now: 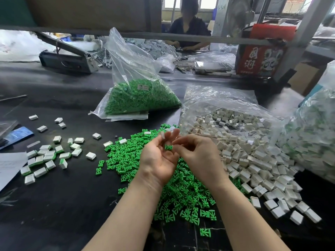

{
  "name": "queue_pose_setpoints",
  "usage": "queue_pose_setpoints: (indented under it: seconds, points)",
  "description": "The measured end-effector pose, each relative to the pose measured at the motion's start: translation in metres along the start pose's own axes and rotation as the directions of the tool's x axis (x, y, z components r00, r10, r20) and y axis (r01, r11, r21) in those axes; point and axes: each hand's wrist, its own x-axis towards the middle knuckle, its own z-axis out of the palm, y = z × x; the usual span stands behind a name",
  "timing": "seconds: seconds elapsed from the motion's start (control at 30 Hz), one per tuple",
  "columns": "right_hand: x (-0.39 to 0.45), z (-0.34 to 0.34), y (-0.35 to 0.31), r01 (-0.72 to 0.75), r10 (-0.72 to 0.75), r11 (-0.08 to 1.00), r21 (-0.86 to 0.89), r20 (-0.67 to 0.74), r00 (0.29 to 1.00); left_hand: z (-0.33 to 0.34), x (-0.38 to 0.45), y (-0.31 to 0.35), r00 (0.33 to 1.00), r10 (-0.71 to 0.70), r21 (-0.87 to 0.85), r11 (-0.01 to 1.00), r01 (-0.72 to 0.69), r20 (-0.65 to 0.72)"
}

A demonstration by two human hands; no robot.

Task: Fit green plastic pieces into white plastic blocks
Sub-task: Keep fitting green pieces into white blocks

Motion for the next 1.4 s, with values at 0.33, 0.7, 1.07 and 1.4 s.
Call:
queue_pose_setpoints:
  seconds: [0.33, 0.7, 1.07, 1.4]
  points:
    - [-0.005, 0.011, 0.001, 0.288, -0.314, 0.922, -0.259, -0.062, 0.948, 0.007, -0.004, -0.002, 0.996, -0.028, -0.02, 0.999, 0.03, 0.081]
    - [0.006, -0.016, -0.002, -0.33, 0.282, 0.425, 0.843, 0.224, 0.933, -0.004, -0.004, 0.005, 0.875, 0.43, 0.75, 0.498, -0.435, 0.223]
    - [0.009, -0.02, 0.003, -0.285, 0.299, 0.417, 0.863, 0.165, 0.94, -0.002, -0.017, 0.003, 0.798, 0.294, 0.801, 0.143, -0.581, 0.526]
    - [0.007, -0.014, -0.001, -0.185, 0.268, 0.621, 0.762, 0.015, 0.963, -0.003, -0.018, 0.0, 0.771, 0.302, 0.796, 0.06, -0.603, 0.561]
